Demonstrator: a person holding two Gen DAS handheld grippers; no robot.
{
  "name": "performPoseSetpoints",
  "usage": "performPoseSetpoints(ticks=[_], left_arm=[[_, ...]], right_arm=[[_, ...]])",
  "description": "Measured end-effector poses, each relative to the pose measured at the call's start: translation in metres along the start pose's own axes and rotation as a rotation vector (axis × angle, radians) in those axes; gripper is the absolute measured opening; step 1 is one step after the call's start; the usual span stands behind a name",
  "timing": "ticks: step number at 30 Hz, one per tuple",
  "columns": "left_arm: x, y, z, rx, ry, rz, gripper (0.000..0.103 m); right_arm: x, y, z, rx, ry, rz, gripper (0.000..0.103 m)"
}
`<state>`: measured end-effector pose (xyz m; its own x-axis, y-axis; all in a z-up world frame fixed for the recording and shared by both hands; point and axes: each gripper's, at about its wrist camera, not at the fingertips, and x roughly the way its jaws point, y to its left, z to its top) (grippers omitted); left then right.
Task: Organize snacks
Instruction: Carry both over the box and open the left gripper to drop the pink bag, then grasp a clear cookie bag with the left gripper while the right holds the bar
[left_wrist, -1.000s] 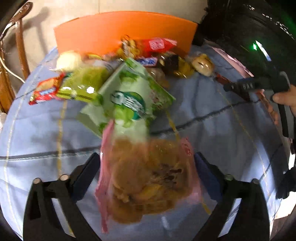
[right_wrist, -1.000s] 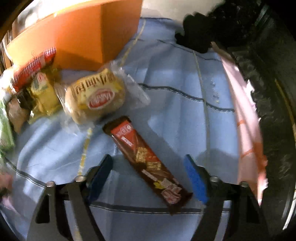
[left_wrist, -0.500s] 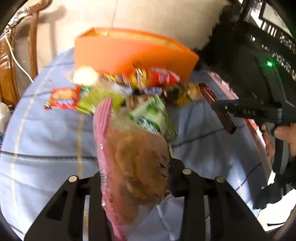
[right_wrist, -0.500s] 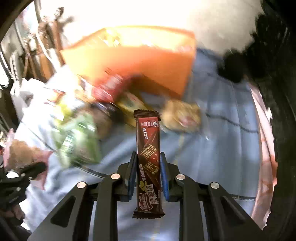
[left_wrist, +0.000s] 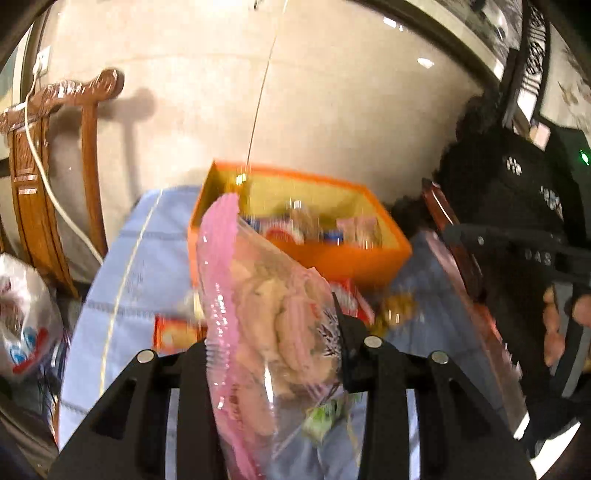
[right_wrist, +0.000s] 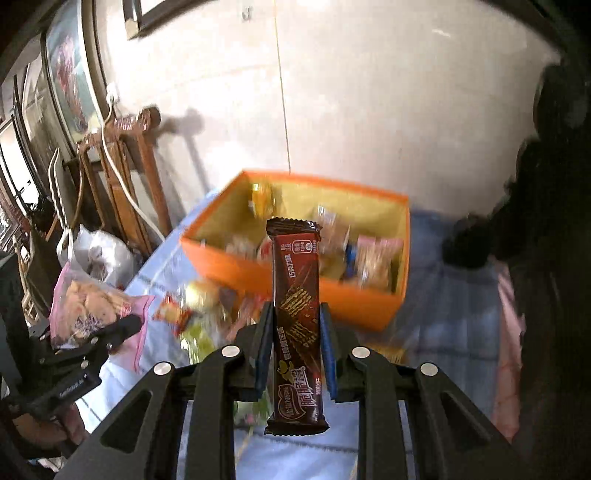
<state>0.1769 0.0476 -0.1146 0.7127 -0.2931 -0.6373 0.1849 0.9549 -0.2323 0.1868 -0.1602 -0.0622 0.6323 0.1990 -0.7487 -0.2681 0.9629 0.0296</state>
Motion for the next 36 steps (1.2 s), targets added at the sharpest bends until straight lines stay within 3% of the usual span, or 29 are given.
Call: performPoseSetpoints(ticks=[7,14,17,18,19,20,21,24,26,31,32,33,36], left_arm=[[0.01,-0.016,0.094,0.062,-0.109,0.015,0.034],[0.042,-0.024,0.151,0.082,-0.105,0.055,0.033],[0.049,-0.02,0.136,0.085,-0.062,0.027,0.034],[0.053,-0.019,0.123,0.109,-0.044,0.033,0.05],[0.059,-0.019,0.105,0.142,-0.034,0.06,0.081],[0.065,-0.019,0.088,0.162,-0.023,0.082,0.093],[0.072,-0.018,0.072,0.173,-0.008,0.087,0.097],[0.109,-0.019,0.024,0.217,0.107,0.124,0.098],[0.13,-0.017,0.001,0.215,0.129,0.153,0.098],[0.177,0.001,-0.01,0.043,0.164,0.131,0.096],[0.185,0.003,-0.012,0.014,0.184,0.119,0.091],[0.194,0.002,-0.014,0.008,0.214,0.122,0.074],[0.196,-0.001,-0.022,0.011,0.206,0.132,0.064]], right_arm=[[-0.007,-0.008,0.068,-0.035,-0.06,-0.048,0.023],[-0.002,-0.019,0.117,-0.053,-0.09,-0.086,0.023],[-0.004,-0.024,0.115,-0.033,-0.092,-0.046,0.023],[-0.001,-0.023,0.111,-0.032,-0.083,-0.039,0.023],[0.003,-0.023,0.104,-0.035,-0.072,-0.031,0.023],[0.006,-0.021,0.099,-0.035,-0.065,-0.03,0.023],[0.012,-0.022,0.09,-0.031,-0.05,-0.026,0.023],[0.026,-0.025,0.069,-0.01,-0.008,-0.024,0.023],[0.032,-0.025,0.057,-0.003,0.013,-0.027,0.023],[0.037,-0.021,0.036,-0.013,0.061,-0.047,0.023],[0.037,-0.02,0.034,-0.018,0.067,-0.049,0.023],[0.036,-0.019,0.03,-0.024,0.073,-0.054,0.023],[0.032,-0.02,0.026,-0.021,0.07,-0.056,0.023]])
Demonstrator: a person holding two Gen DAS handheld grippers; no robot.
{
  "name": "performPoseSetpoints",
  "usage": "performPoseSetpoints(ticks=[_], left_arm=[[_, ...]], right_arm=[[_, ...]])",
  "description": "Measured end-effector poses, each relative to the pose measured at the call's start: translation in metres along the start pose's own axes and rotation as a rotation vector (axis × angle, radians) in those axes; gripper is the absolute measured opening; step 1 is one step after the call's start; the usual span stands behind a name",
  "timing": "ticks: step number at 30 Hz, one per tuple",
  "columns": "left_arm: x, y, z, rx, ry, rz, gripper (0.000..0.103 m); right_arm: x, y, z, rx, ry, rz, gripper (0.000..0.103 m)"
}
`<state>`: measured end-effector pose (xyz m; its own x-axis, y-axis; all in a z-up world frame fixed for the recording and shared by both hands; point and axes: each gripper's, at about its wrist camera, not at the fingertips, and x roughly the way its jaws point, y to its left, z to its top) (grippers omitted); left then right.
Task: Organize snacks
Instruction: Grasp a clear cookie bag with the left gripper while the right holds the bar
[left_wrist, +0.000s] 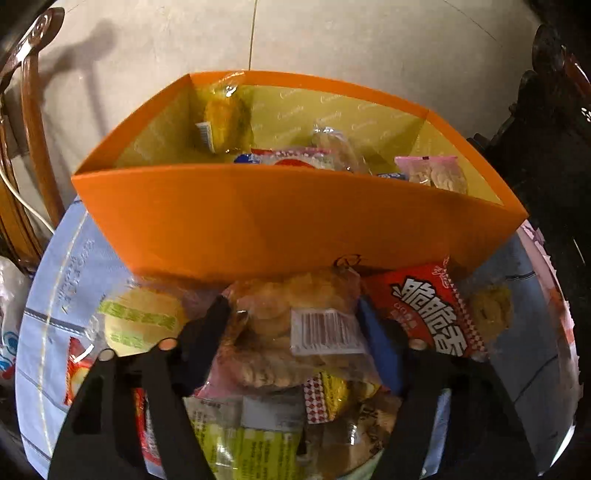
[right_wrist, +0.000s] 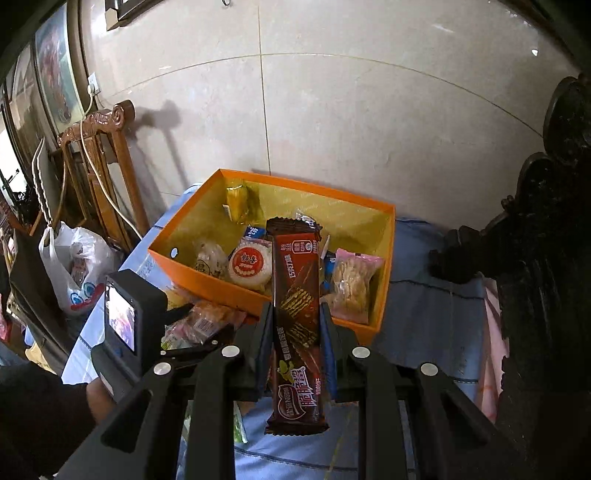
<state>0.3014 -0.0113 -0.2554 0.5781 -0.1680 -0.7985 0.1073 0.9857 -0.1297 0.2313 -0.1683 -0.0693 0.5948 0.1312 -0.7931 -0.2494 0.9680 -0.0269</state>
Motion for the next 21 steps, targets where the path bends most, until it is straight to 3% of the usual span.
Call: performPoseSetpoints(ticks=[2,6,11,15,21], left_arm=[[-0.005,0.003,-0.003,-0.005,-0.001,-0.01,0.059],[-0.026,0.01,-0.008,-0.023,-0.01,-0.056,0.057],[-0.079,0.011,0.009,-0.013,-0.097,-0.085,0.057],[-0.125,0.011,0.051,-0.009,-0.191,-0.098,0.057],[-0.162,-0.003,0.133,0.027,-0.306,-0.062,0.057]], right_arm=[[-0.002,-0.002,0.0,0.004,-0.007,0.002,0.023],[-0.009,-0.002,0.001,0.009,-0.029,0.018,0.023],[-0.016,0.002,0.009,0.003,-0.06,0.041,0.023],[-0.022,0.002,0.027,0.004,-0.084,0.044,0.023],[-0.033,0.003,0.074,-0.043,-0.133,0.016,0.023]])
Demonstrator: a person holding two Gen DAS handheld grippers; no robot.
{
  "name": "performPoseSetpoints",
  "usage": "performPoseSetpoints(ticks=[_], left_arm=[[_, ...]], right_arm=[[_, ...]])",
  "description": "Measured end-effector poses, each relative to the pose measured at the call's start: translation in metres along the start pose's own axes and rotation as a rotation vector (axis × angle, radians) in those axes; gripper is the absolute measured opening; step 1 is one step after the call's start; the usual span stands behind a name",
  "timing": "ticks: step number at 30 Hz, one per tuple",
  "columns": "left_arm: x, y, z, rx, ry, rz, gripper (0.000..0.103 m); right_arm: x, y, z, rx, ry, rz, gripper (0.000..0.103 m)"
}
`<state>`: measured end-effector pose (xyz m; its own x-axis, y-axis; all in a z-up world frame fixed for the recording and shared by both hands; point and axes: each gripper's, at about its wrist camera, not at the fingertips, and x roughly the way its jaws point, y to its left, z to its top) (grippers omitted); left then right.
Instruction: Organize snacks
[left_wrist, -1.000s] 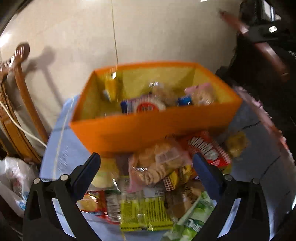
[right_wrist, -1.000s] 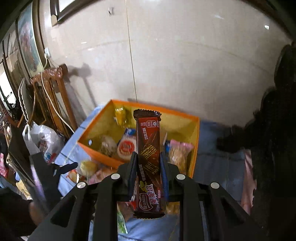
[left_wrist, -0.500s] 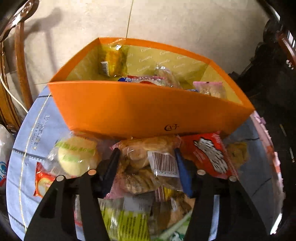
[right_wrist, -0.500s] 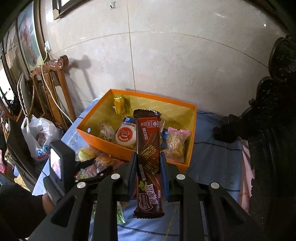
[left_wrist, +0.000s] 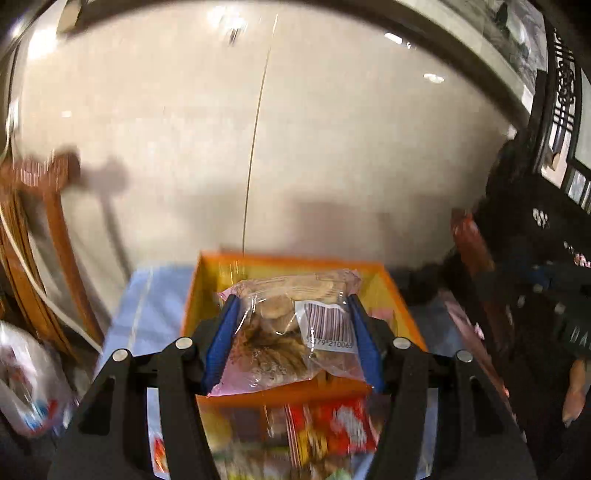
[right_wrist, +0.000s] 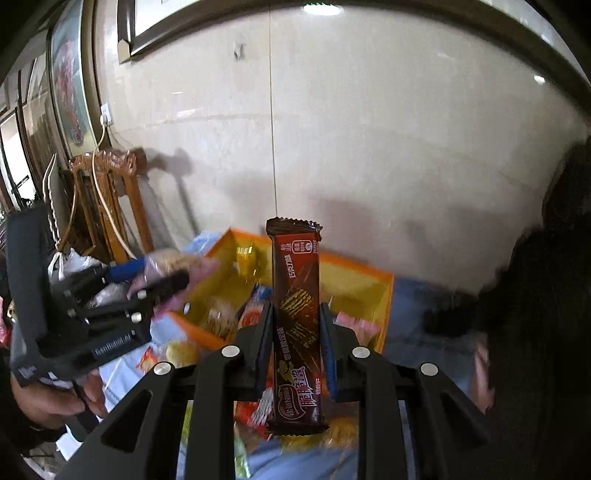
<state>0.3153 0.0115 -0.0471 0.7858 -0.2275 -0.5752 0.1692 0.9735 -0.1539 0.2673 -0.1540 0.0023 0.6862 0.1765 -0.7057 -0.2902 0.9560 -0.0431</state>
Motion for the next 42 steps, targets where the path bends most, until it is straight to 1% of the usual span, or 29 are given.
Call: performPoseSetpoints(ticks=[2,5,6,7,8,9,10,11,12,14,16,18,20,22,23,26,27,30,32,33,34,36,38,42], left_arm=[[-0.003,-0.003,0.022,0.01,-0.03,0.015,0.057],[0.004,-0.009,0.047,0.011,-0.04,0.039,0.057],[0.009,-0.009,0.052,0.013,-0.036,0.047,0.059],[0.018,-0.012,0.058,0.017,-0.012,0.055,0.067],[0.027,-0.014,0.061,0.019,0.01,0.071,0.07],[0.031,-0.015,0.062,0.016,0.02,0.086,0.083],[0.037,-0.014,0.063,0.011,0.033,0.109,0.094],[0.04,-0.013,0.062,0.011,0.035,0.13,0.094],[0.041,-0.012,0.06,0.011,0.037,0.137,0.094],[0.04,-0.011,0.053,0.026,0.043,0.133,0.095],[0.036,-0.006,0.042,0.053,0.052,0.137,0.095],[0.032,0.005,0.03,0.054,0.067,0.131,0.095],[0.024,0.018,0.006,0.064,0.091,0.132,0.095],[0.019,0.03,-0.022,0.073,0.123,0.127,0.095],[0.016,0.038,-0.042,0.071,0.152,0.119,0.095],[0.006,0.053,-0.091,0.062,0.2,0.111,0.095],[0.005,0.058,-0.115,0.057,0.226,0.102,0.095],[0.008,0.061,-0.16,0.055,0.272,0.104,0.095],[0.013,0.058,-0.183,0.063,0.285,0.11,0.091],[0.017,0.055,-0.189,0.067,0.292,0.115,0.085],[0.025,0.053,-0.195,0.063,0.313,0.12,0.083],[0.033,0.049,-0.199,0.047,0.327,0.126,0.083],[0.041,0.045,-0.199,0.026,0.34,0.12,0.083],[0.049,0.031,-0.198,0.058,0.334,0.111,0.083]], right_arm=[[-0.002,-0.003,0.015,-0.007,-0.016,-0.015,0.023],[0.002,-0.011,0.039,-0.005,-0.027,-0.031,0.023],[0.004,-0.012,0.043,-0.002,-0.025,-0.028,0.024],[0.01,-0.015,0.048,0.005,-0.013,-0.011,0.024],[0.016,-0.018,0.05,0.014,0.004,0.002,0.025],[0.027,-0.021,0.052,0.021,0.03,-0.015,0.041],[0.032,-0.022,0.052,0.019,0.041,-0.058,0.062],[0.036,-0.024,0.051,0.011,0.042,-0.121,0.067],[0.035,-0.024,0.048,0.01,0.034,-0.134,0.068],[0.034,-0.028,0.04,0.028,0.039,-0.114,0.068],[0.034,-0.031,0.024,0.034,0.054,-0.107,0.068],[0.034,-0.031,0.009,0.048,0.071,-0.086,0.068],[0.034,-0.029,-0.012,0.067,0.096,-0.064,0.068],[0.036,-0.018,-0.043,0.083,0.128,-0.027,0.068],[0.038,-0.009,-0.057,0.081,0.149,-0.013,0.068],[0.045,0.014,-0.103,0.091,0.197,0.04,0.071],[0.049,0.027,-0.129,0.094,0.223,0.055,0.071],[0.064,0.061,-0.188,0.08,0.286,0.075,0.071],[0.076,0.081,-0.217,0.046,0.316,0.075,0.071],[0.081,0.094,-0.231,0.025,0.328,0.085,0.072],[0.084,0.107,-0.243,-0.013,0.331,0.073,0.072],[0.088,0.125,-0.256,-0.075,0.328,0.077,0.073],[0.091,0.14,-0.264,-0.118,0.321,0.061,0.076],[0.097,0.148,-0.265,-0.096,0.296,0.036,0.081]])
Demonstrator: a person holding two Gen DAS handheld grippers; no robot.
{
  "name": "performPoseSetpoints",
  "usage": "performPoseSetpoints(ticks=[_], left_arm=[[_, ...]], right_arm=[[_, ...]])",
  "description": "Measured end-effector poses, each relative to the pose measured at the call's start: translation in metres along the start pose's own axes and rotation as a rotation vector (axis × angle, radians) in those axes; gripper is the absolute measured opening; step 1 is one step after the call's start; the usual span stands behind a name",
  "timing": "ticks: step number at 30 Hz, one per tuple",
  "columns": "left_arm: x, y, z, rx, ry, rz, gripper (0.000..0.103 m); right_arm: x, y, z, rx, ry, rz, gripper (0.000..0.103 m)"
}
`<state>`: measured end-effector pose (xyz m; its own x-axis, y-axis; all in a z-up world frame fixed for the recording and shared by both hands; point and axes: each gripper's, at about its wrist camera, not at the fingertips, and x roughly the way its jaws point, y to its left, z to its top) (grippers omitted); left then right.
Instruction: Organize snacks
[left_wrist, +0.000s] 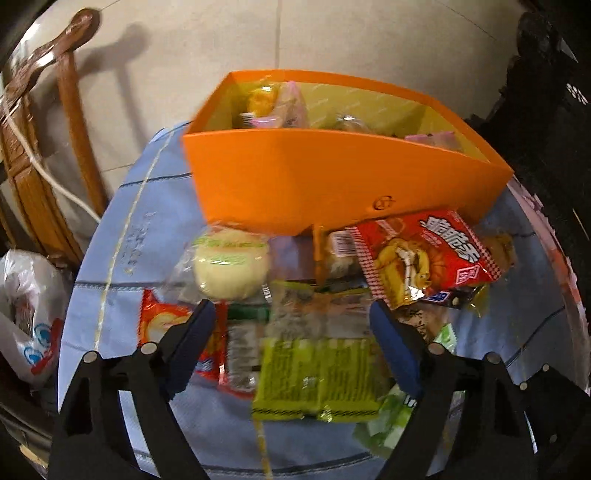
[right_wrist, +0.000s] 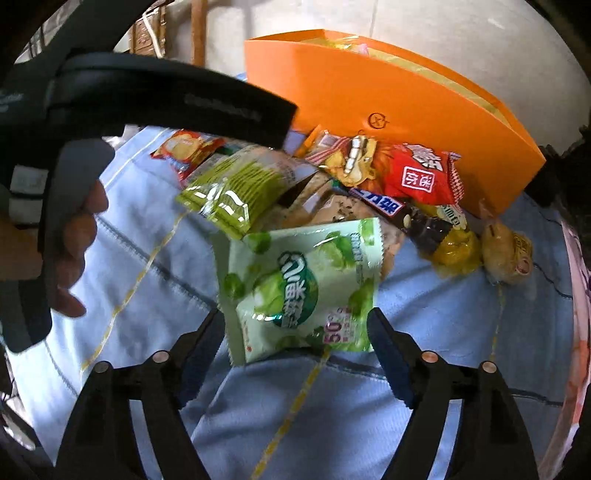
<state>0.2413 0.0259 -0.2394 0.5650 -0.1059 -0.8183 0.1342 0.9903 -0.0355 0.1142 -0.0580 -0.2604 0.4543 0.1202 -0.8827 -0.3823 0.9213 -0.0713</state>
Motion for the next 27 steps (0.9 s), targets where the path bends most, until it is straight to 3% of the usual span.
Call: performPoseSetpoints(ticks=[5,6,7,9,11,20,21,23,24,25,27], left_arm=[[0.027,-0.009,-0.003,0.042,0.052,0.03,0.086],[0.029,-0.01,-0.004,0.048,0.046,0.029,0.083],[0.029,-0.013,-0.006,0.068,0.036,0.021,0.065],[0.027,-0.018,-0.01,0.107,0.02,0.016,0.057],[0.025,-0.016,-0.015,0.116,0.005,-0.014,0.055],[-0.001,0.013,-0.041,0.069,-0.011,-0.081,0.047],[-0.006,0.015,-0.042,0.063,-0.014,-0.091,0.044],[-0.017,0.019,-0.043,0.039,-0.026,-0.111,0.038],[-0.022,0.02,-0.042,0.035,-0.034,-0.116,0.019],[-0.026,0.021,-0.041,0.032,-0.037,-0.124,0.012],[-0.029,0.023,-0.04,0.019,-0.022,-0.132,0.012]], right_arm=[[0.021,0.002,0.01,0.048,0.024,-0.018,0.081],[0.023,0.001,0.009,0.055,0.03,-0.017,0.077],[0.023,0.002,0.009,0.056,0.031,-0.013,0.062],[0.021,0.002,0.012,0.068,0.031,0.009,0.044],[0.015,-0.004,0.013,0.079,0.036,0.022,0.036],[-0.011,-0.043,0.009,0.163,0.034,0.056,0.021],[-0.015,-0.049,0.011,0.173,0.025,0.071,0.0],[-0.024,-0.052,0.011,0.185,0.006,0.082,0.0],[-0.028,-0.054,0.013,0.187,-0.004,0.086,0.0],[-0.024,-0.059,0.018,0.188,-0.004,0.088,0.0],[-0.022,-0.062,0.021,0.196,0.02,0.109,0.001]])
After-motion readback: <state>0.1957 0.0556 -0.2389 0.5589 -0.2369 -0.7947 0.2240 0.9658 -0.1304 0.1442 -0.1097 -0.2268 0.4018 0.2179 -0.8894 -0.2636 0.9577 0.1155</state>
